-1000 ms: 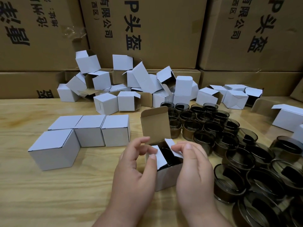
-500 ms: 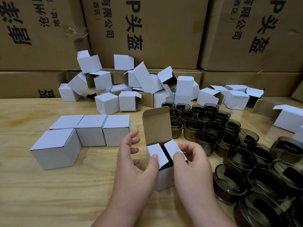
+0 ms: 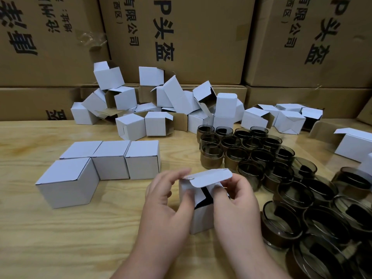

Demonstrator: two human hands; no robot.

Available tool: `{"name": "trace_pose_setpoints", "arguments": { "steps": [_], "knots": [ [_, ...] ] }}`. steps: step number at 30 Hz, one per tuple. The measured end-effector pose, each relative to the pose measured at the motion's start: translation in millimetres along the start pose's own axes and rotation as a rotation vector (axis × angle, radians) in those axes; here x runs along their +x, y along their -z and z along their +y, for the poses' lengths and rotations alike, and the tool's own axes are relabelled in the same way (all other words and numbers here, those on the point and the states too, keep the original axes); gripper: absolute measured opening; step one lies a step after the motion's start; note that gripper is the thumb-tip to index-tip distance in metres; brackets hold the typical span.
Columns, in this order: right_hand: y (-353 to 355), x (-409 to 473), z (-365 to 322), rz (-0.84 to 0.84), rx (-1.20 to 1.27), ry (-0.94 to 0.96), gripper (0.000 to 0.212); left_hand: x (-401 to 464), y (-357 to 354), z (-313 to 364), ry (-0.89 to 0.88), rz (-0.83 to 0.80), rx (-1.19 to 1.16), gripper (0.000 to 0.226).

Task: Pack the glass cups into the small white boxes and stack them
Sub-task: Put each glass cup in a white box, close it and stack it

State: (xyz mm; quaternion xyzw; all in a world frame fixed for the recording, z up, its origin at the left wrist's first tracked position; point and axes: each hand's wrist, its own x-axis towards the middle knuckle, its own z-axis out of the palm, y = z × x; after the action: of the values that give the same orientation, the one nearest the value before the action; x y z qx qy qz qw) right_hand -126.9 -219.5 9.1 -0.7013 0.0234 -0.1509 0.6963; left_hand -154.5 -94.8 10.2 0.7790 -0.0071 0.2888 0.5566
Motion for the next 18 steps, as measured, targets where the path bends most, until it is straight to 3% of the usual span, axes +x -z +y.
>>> {"name": "trace_pose_setpoints", "arguments": {
  "steps": [2, 6, 9, 15, 18],
  "knots": [
    [0, -1, -1, 0.006, 0.053, -0.016, 0.016, 0, 0, -1, -0.017, 0.001, 0.029, 0.051],
    [1, -1, -6, 0.070, 0.137, -0.014, 0.028, 0, 0, -2, -0.035, 0.008, 0.030, 0.052],
    [1, -2, -10, 0.117, 0.230, -0.006, 0.021, 0, -1, -2, -0.049, 0.016, 0.028, 0.052],
    [2, -6, -16, 0.080, 0.264, 0.055, 0.021, 0, -1, -2, -0.046, 0.021, 0.017, 0.051],
    [2, -5, -15, 0.091, 0.250, 0.077, 0.020, -1, -1, -1, -0.055, 0.026, -0.019, 0.035]
  ]
}}
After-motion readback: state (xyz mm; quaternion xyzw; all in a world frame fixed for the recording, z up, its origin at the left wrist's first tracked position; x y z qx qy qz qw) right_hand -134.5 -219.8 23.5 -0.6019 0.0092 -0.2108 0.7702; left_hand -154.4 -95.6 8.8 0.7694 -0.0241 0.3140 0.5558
